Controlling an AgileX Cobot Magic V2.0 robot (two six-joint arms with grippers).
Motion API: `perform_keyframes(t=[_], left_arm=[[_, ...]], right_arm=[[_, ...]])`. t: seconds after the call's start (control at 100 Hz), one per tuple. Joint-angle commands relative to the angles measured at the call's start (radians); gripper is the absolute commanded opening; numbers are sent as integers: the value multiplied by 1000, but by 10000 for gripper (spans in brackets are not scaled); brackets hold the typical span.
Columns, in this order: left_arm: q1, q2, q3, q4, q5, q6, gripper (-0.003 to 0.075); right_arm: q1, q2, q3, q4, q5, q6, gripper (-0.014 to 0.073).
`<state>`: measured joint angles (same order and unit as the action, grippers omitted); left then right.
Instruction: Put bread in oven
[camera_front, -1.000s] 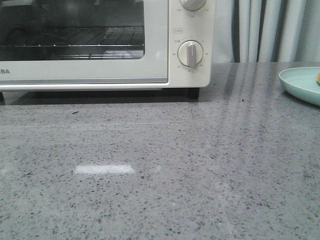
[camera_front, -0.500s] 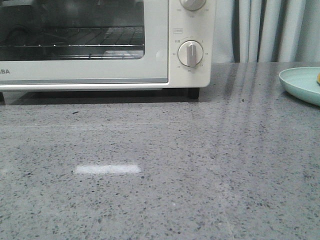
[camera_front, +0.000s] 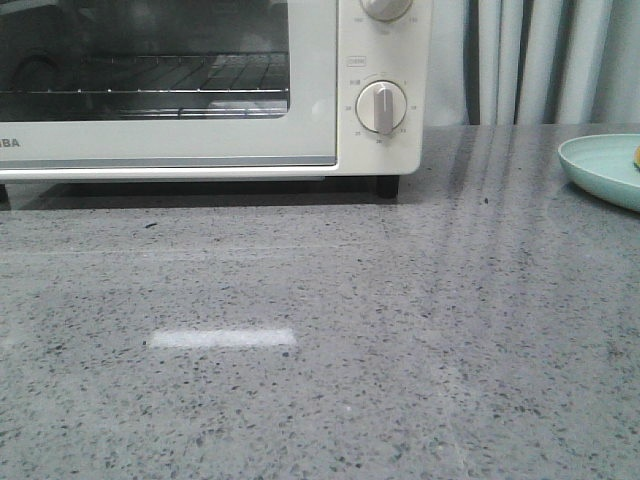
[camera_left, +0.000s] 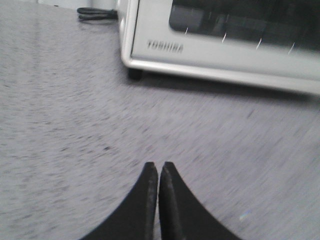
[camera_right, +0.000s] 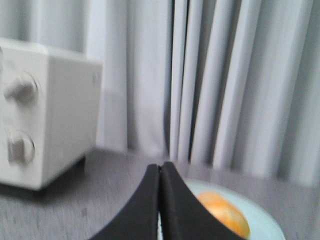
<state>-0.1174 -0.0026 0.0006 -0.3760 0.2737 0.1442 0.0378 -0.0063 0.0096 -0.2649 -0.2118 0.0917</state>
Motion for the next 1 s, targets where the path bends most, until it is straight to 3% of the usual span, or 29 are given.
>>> perform_keyframes(t=[0.0,0.06,0.18,0.41,0.54,0.73,0.84,0.99], left_arm=[[-1,-32,23,-290,-143,-10,-21],[-1,-32,23,-461,-166,-10,-21],[-1,-32,23,-588,-210,-10,-21],[-1,-32,23,-800,-259,-10,-21],[-5,-32,-29,-871,-221,0,-21],[-14,52,-275,-694,-82,287,-21],[-14,220,-427,-632,26,412,-21],[-14,486,-644,-627,281,699,-21]], right_arm=[[1,-23,13,23,-157,7,-69],[1,-23,13,111,-130,42,-69],[1,-23,-13,348,20,67,-69],[1,-21,-39,355,25,67,-69],[1,17,-133,355,178,67,-69],[1,183,-328,323,372,65,-69],[1,314,-434,293,413,65,-69],[1,436,-533,293,418,65,-69]])
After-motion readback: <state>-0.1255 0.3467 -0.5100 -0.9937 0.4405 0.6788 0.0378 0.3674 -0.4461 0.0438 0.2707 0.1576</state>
